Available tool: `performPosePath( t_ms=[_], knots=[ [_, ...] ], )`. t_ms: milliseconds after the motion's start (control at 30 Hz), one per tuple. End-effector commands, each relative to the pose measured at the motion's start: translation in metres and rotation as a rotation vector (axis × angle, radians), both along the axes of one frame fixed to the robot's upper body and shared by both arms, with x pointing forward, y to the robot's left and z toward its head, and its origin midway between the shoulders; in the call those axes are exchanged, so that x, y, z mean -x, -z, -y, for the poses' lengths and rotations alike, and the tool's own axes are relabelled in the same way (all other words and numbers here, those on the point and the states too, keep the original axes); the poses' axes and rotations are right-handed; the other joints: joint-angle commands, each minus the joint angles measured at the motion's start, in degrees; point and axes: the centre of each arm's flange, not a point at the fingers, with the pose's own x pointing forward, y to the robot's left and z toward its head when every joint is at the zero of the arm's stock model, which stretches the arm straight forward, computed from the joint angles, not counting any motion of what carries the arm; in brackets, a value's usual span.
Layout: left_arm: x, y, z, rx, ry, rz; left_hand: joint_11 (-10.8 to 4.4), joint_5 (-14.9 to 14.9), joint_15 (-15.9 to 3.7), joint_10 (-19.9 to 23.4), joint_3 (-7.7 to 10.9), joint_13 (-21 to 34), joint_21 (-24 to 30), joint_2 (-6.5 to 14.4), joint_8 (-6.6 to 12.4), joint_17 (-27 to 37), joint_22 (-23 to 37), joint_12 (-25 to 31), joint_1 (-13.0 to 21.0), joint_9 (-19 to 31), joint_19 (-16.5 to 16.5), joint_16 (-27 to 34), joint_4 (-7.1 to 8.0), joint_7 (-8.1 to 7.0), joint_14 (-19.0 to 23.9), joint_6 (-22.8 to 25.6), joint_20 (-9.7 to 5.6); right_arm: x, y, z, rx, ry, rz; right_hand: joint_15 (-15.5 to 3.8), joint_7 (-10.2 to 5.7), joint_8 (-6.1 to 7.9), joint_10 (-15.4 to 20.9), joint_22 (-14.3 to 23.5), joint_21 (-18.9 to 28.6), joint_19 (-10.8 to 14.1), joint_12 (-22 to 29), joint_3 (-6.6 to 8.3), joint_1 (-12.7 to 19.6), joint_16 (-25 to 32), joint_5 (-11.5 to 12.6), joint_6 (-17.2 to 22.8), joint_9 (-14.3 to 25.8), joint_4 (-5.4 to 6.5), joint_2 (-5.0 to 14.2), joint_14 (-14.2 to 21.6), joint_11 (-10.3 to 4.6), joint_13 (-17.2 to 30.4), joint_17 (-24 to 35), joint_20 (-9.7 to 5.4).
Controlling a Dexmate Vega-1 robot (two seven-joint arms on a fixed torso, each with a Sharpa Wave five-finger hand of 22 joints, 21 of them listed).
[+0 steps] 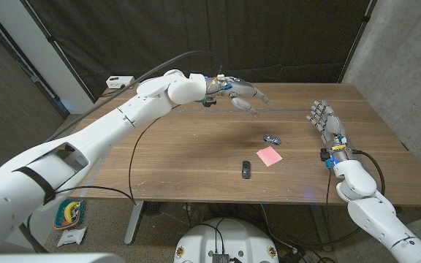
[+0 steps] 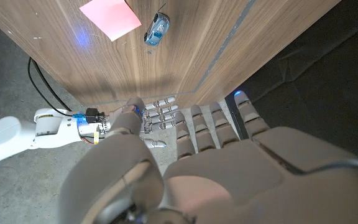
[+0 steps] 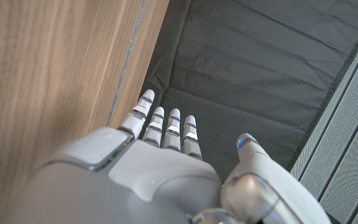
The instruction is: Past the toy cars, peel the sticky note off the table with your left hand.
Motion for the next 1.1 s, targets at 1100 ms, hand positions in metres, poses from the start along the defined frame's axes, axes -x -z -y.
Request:
performPosePath(
  t_ms=[1100],
  knots=[
    [-0.013,0.06,0.047,-0.324,0.002,0.149,-4.87,3.07,-1.21,-0.15,-4.92,0.98,-3.19,-5.41,1.15,0.36,0.22,-1.63,15.43,0.98,1.13,-1.69,1.32,-3.94,-2.25,1.47,-1.79,-0.004,0.013,0.012,-0.039,-0.007,0.017,-0.1,0.11,0.1,0.99,0.07,0.42,0.91,-0.3,-0.09,-0.52,0.21,-0.47,1.17,0.26,-0.19,0.11,0.93,0.02,0.18,0.43,-0.07]
  ],
)
